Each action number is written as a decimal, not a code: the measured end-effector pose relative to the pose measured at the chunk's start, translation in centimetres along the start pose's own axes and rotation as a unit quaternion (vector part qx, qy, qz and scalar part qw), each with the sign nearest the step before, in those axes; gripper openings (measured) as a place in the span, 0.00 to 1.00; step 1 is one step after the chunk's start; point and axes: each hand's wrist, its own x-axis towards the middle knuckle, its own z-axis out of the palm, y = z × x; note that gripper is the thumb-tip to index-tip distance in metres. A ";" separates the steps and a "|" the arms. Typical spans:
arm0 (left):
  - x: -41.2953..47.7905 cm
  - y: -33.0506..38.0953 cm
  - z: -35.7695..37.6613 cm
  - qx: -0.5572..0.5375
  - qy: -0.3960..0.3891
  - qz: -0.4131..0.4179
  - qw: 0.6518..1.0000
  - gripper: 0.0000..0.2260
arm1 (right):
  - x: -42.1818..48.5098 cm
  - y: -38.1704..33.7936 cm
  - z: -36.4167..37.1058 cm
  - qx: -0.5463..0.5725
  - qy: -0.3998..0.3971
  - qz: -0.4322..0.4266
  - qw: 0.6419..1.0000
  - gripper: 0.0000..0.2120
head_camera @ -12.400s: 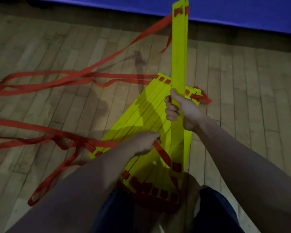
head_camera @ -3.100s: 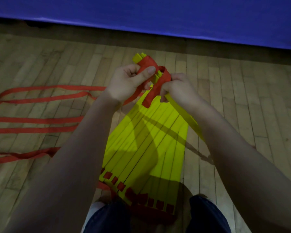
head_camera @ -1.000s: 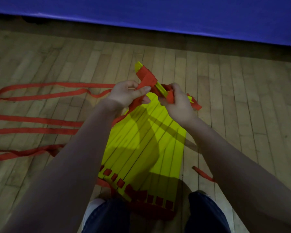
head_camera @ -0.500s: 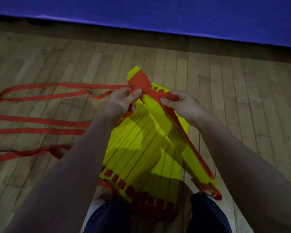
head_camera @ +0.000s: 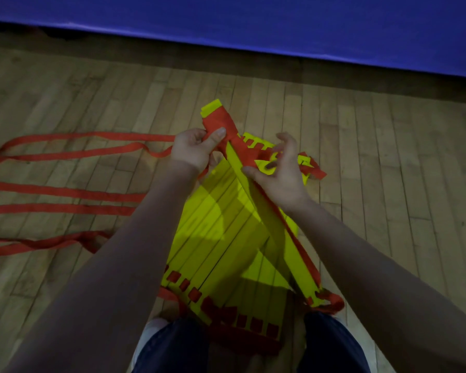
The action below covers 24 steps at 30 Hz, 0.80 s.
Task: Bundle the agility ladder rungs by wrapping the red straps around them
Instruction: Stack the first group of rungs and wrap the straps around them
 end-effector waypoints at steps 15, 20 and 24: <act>0.3 1.3 1.0 -0.098 -0.092 0.005 0.991 0.10 | 0.2 -1.2 1.0 -0.204 -0.025 -0.087 0.975 0.16; 0.7 1.1 0.2 -0.110 -0.136 -0.002 0.985 0.08 | 1.4 -1.4 0.3 -0.141 -0.017 -0.061 0.988 0.10; 1.3 0.5 -0.5 -0.105 -0.187 -0.007 0.977 0.08 | 1.3 -2.0 -0.8 0.027 0.003 0.011 1.000 0.05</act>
